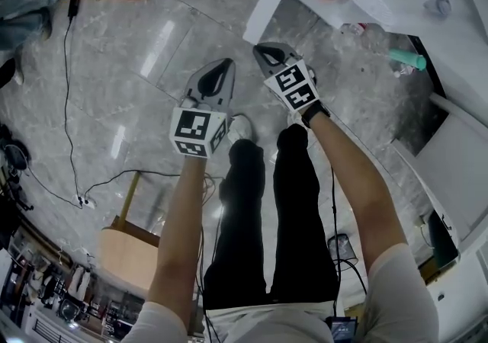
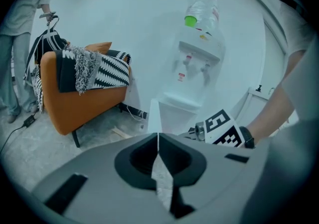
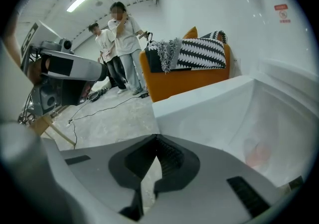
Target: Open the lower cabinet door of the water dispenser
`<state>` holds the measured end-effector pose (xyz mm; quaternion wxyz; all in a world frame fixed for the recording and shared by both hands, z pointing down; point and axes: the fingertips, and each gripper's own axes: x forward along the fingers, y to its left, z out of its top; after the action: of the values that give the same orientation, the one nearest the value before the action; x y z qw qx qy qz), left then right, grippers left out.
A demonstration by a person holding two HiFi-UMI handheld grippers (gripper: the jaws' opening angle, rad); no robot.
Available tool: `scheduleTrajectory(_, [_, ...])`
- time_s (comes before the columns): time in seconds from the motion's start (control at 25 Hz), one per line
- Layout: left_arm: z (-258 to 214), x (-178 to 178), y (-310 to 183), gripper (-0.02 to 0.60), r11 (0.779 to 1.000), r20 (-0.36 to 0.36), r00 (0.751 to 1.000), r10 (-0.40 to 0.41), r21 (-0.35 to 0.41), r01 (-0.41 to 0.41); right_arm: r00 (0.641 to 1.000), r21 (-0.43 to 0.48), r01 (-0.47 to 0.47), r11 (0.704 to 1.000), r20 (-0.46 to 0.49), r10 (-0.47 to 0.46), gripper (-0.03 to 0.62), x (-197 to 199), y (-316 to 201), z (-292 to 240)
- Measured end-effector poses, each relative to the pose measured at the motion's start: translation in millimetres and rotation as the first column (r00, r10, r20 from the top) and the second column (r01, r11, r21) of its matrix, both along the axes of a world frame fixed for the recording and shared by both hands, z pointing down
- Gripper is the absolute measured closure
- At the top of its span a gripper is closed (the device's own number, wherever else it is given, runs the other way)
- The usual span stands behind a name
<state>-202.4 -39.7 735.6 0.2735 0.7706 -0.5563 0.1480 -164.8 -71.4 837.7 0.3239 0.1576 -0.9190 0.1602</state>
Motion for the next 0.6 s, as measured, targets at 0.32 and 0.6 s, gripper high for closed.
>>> scheduleTrajectory(0.32, [-2.7, -25.7, 0.7, 0.568, 1.000, 0.003, 1.000, -0.024, 0.000, 0.024, 1.000, 0.010, 0.017, 1.000, -0.008, -0.017, 0.585, -25.3, -4.1, 0.3])
scheduleTrajectory(0.6, [-3.0, -57.3, 4.1, 0.568, 0.998, 0.012, 0.998, -0.056, -0.016, 0.056, 1.000, 0.012, 0.025, 1.000, -0.015, -0.025, 0.585, -51.0, -11.8, 0.1])
